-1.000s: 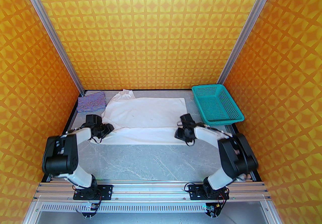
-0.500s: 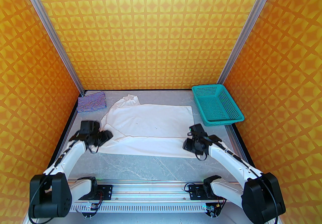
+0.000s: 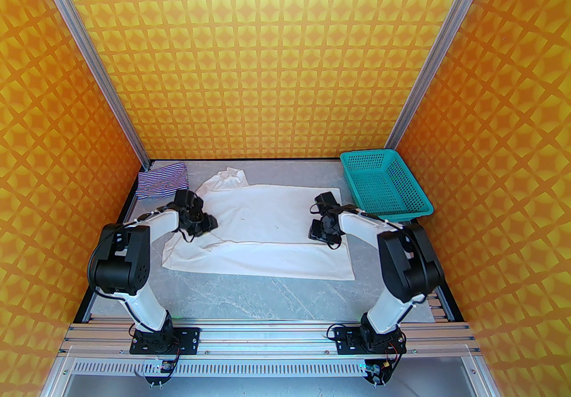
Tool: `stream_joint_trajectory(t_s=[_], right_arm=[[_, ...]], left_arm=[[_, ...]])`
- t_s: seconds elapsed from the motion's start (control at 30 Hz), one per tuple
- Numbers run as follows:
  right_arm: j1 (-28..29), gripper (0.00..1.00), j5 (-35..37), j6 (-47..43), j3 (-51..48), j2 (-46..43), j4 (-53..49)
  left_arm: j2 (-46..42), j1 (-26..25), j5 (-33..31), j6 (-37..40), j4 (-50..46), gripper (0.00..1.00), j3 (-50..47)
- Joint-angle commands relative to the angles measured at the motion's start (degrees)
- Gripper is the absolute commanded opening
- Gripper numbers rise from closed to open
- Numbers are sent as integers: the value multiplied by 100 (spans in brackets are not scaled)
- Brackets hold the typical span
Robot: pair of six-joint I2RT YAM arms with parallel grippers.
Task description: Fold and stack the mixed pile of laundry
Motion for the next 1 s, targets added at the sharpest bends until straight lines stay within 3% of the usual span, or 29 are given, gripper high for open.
stream_joint_trajectory(t_s=[0.0, 0.2, 0.3, 0.47, 0.6, 0.83, 0.97], right_arm=[[-4, 40, -132, -76, -167, 2, 69], [24, 40, -304, 55, -804, -504, 119], [38, 40, -439, 47, -975, -742, 98], [6, 43, 122, -396, -42, -742, -512], [-127, 45, 207, -621, 837, -457, -601], [-388, 44, -280, -561, 1722, 286, -349], [-696, 45, -560, -408, 1929, 554, -111]], left_arm=[[-278, 14, -318, -129, -51, 32, -629], [-1270, 14, -323, -389, -104, 32, -1783], [-1582, 15, -327, -270, -312, 37, -1745], [-1199, 8, -332, -17, -731, 39, -323], [-278, 21, -489, 61, -833, 40, 1207], [1625, 51, -690, -287, -721, 64, 3329], [2405, 53, -692, -411, -691, 69, 4294]])
